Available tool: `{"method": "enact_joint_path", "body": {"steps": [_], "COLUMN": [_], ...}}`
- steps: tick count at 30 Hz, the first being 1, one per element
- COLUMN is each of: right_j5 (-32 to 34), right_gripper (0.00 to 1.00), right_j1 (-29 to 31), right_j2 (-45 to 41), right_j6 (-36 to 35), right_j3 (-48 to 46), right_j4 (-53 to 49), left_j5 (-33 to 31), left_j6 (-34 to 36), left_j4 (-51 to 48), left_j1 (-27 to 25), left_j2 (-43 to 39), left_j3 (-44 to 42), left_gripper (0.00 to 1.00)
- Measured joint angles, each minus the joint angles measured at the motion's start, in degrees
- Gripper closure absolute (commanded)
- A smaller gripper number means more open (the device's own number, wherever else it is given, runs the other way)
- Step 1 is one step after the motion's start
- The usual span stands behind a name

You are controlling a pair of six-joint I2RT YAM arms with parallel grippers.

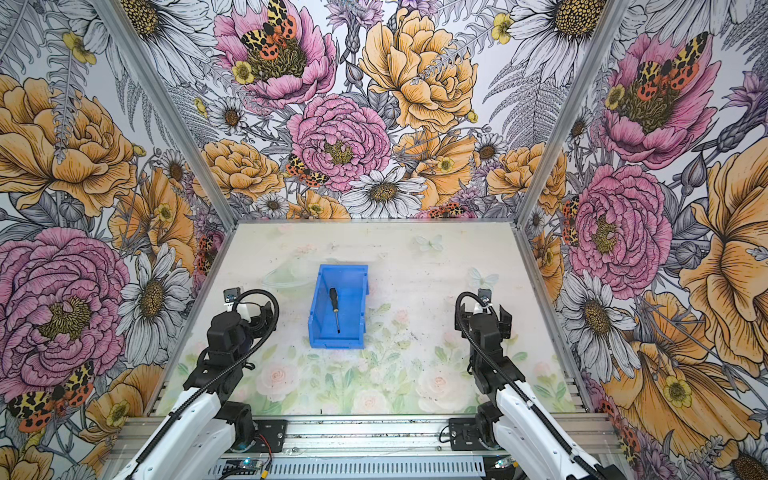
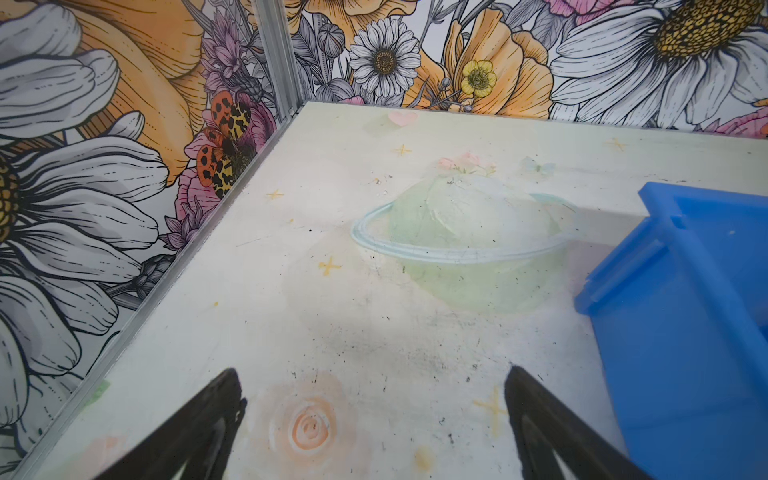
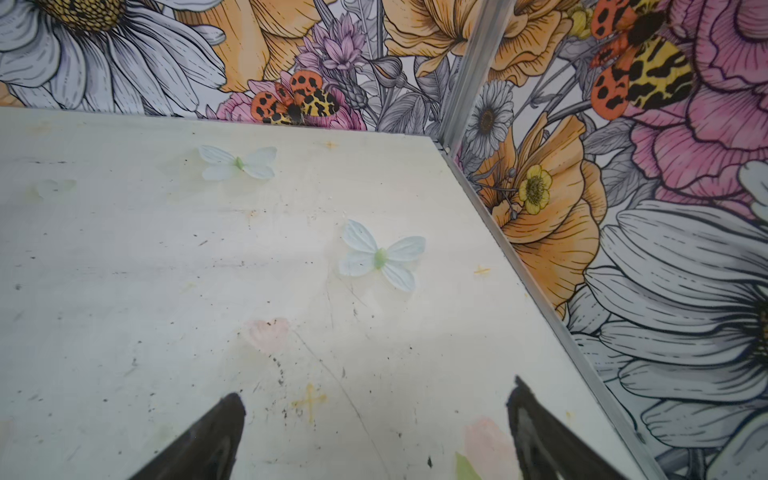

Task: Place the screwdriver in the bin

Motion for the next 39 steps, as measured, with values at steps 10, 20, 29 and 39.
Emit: {"method": "enact_joint_path", "body": {"steps": [10,20,29,39], "right_j5": [-8.59,-12.2,-15.87,-20.15], "right_gripper": [0.0,0.0,0.0,0.0], "right_j1": [-6.12,-7.82,-11.61,-13.14], "right_j2": [16.46,27.87,40.81,45.27], "right_j6": [-1.81,-3.19,-2.78,-2.62], "right_j3": [0.74,5.81,10.71,10.4], "right_j4": [13.94,24.94,34.93,41.29], "left_j5": [-0.81,0.28,3.26,4.22], "left_j6": [-0.22,-0.22,-0.31,-0.87], "left_j4": [16.96,26.71,30.14,33.68], "left_j1": [2.29,5.14,5.77,6.19], "left_j2": [13.49,21.49,31.06,37.66], "left_j3": [-1.36,-1.14,4.44,7.48], "left_gripper": [0.01,0.01,0.01,0.01]}}
